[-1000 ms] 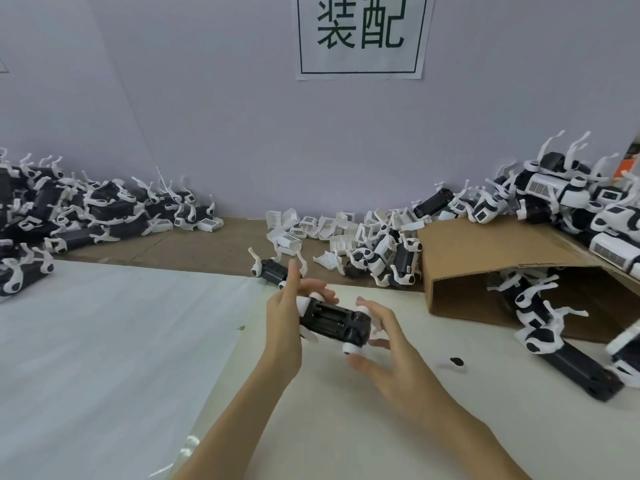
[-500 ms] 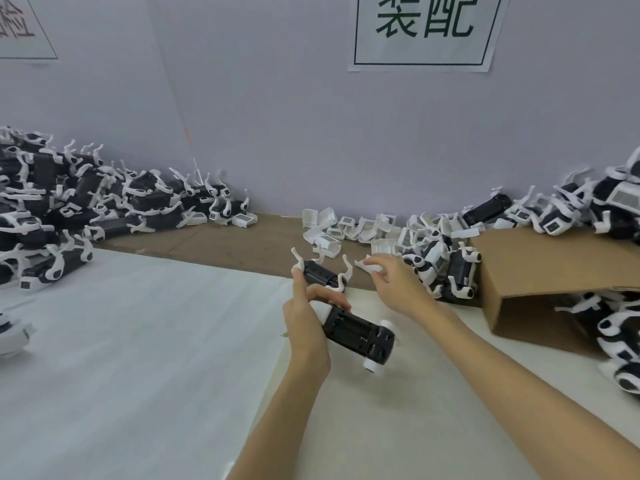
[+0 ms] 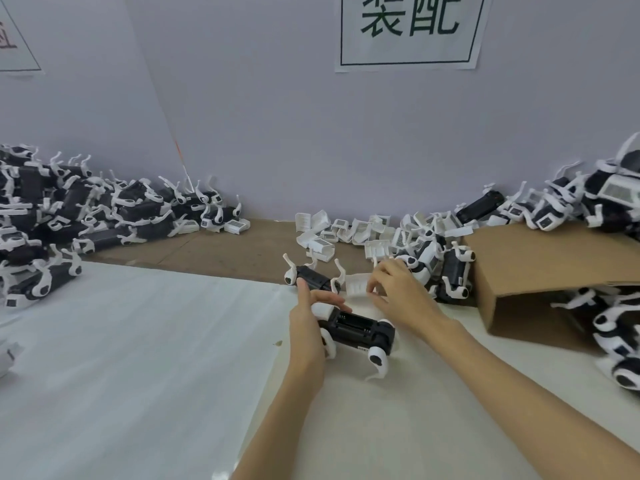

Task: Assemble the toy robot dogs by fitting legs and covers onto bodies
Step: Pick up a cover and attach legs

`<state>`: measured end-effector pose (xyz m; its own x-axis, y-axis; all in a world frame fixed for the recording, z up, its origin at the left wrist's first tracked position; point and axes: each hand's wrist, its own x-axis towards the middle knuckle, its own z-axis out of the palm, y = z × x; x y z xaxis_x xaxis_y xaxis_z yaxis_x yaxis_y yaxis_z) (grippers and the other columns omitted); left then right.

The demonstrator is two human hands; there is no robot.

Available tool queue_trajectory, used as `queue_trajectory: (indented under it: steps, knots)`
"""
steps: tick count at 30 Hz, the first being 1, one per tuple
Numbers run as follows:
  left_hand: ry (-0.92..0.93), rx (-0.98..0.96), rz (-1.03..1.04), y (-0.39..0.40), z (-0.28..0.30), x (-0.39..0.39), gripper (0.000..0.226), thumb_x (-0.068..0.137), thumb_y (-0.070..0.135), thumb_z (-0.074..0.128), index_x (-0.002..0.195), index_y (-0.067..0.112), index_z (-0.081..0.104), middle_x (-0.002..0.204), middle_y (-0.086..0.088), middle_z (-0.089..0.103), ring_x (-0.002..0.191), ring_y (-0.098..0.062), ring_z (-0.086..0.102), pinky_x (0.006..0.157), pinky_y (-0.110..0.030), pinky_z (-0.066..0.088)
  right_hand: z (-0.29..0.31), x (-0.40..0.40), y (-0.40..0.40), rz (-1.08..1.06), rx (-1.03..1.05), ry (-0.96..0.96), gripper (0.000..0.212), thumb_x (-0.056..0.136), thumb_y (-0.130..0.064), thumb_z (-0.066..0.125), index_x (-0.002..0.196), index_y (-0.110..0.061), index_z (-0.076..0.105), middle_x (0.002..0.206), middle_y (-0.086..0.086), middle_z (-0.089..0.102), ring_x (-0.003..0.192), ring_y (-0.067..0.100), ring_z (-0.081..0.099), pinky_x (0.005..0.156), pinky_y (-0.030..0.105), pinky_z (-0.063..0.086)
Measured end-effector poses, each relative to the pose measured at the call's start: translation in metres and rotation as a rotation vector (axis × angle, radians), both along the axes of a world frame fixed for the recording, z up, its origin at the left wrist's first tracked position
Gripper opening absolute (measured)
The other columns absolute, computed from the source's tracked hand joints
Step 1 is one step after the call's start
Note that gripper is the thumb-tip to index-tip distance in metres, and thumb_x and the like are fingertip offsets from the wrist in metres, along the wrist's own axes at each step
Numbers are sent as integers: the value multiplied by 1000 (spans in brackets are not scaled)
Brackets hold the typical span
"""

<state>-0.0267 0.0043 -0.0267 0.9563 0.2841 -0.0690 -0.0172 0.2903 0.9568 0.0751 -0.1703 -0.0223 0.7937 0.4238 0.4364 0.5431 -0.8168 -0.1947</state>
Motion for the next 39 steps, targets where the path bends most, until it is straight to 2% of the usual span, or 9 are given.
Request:
queue_trajectory:
  steps: [4,7,13,18,22,26,31,35,39]
  knots:
    - [18,18,10,-1,2,-1,72,106,70,30,71,25,73,85,-5,78,79,-28,66,55,-29,35,-3,-47,-39,-31,253,-12,10,92,-16,76,91,-23,68,132,-4,52,126,12,47,102,23,44]
    - [35,28,11,-3,5,-4,71,107,69,31,70,25,73,85,-5,79,79,-29,66,54,-28,35,-7,-85,-65,-103,534,168,25,93,-17,74,86,-38,63,126,-20,59,110,8,61,84,4,43]
    - [38,32,-38,-17,8,-14,67,107,66,37,81,14,72,88,-14,76,69,-28,58,45,-22,28,-19,-132,-77,-53,887,343,51,89,-11,80,122,-44,60,104,-14,70,93,10,71,81,19,56]
    - [20,83,-116,-31,7,-22,68,107,63,40,93,4,70,86,-16,72,58,-26,55,40,-22,37,-14,-134,-76,-73,1140,405,35,86,-9,82,115,-23,70,104,-8,77,94,10,72,80,18,54]
    - [-96,273,-99,-37,2,-24,59,108,58,39,88,14,74,103,-8,74,79,-22,65,68,-26,48,-12,-133,-81,-56,1336,492,24,87,-23,83,108,-16,73,93,-8,76,79,5,69,80,22,53]
    - [-193,363,-106,-43,4,-31,55,104,61,40,85,21,74,103,-5,72,77,-13,60,67,-21,44,-6,-134,-83,40,1614,511,35,88,-16,80,112,2,61,111,15,76,105,25,75,87,36,62]
    - [-282,407,-148,-49,9,-38,59,106,63,41,94,14,72,97,-7,71,78,-16,60,66,-25,44,0,-141,-82,39,1374,346,47,94,-55,69,105,-10,64,84,2,71,88,19,72,79,33,62]
    - [-393,486,-206,-52,12,-44,50,105,49,37,101,10,69,96,-6,70,95,-19,65,82,-24,49,-8,-147,-75,-3,877,182,35,92,-69,60,112,-42,70,101,-14,67,99,9,64,83,15,48]
    - [-431,539,-239,-56,14,-48,43,107,47,38,110,14,66,95,3,68,94,-11,65,81,-16,47,-17,-153,-60,-7,624,118,55,89,-69,54,134,-39,65,109,-14,52,111,8,53,92,17,46]
